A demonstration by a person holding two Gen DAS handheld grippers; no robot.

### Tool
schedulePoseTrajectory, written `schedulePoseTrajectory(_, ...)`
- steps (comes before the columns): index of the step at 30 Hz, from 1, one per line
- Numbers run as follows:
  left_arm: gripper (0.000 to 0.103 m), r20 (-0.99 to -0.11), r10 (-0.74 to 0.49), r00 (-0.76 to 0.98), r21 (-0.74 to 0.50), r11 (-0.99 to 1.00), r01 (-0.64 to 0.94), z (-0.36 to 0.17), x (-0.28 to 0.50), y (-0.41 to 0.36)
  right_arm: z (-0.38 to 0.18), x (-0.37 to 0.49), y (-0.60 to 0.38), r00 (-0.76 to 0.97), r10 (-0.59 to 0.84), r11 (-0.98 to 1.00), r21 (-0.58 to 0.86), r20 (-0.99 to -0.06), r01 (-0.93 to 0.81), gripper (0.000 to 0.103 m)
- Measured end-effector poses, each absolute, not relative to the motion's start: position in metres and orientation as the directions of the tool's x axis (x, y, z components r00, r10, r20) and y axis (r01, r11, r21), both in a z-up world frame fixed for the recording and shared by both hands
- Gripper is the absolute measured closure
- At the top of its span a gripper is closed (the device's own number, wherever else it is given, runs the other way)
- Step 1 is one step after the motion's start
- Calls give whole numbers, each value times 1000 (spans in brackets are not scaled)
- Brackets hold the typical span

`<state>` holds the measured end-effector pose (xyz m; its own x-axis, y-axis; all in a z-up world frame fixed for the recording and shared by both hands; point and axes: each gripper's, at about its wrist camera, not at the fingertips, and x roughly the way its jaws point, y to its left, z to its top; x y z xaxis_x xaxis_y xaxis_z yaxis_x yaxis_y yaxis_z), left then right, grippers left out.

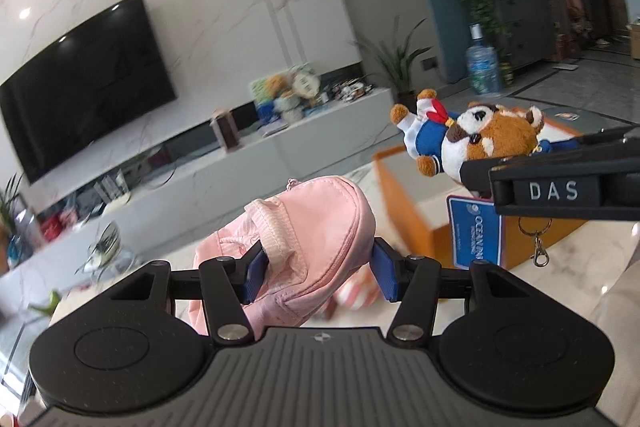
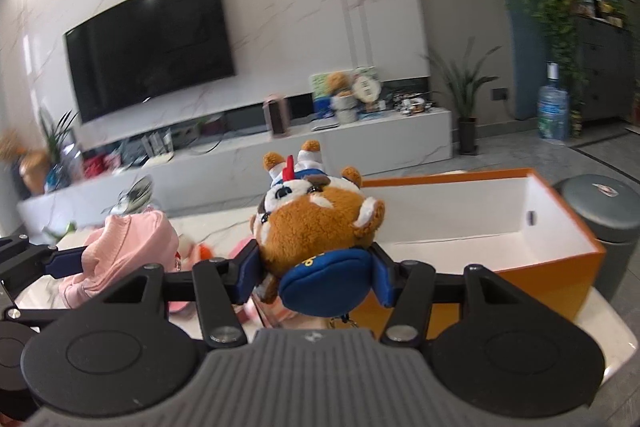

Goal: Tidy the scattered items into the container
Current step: 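Carry the backpack with left tool while right tool carries the bear toward the orange box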

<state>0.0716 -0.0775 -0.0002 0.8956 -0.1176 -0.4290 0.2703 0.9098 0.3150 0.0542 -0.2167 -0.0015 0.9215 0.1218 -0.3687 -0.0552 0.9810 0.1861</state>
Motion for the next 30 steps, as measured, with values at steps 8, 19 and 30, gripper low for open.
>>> schedulePoseTrajectory(8, 39, -399, -227, 888, 342, 862, 374, 9, 95, -140, 7, 61, -271, 937, 30, 968, 245, -349, 60, 45)
schedulePoseTrajectory(19, 39, -399, -284, 872, 394, 806, 443, 4, 130, -205, 14, 104, -333, 945, -39, 950, 282, -325, 136, 45)
schedulePoseTrajectory(30, 39, -494, -307, 813, 420, 735, 533, -27, 170, -240, -15, 157, -368, 897, -48, 945, 271, -440, 183, 45)
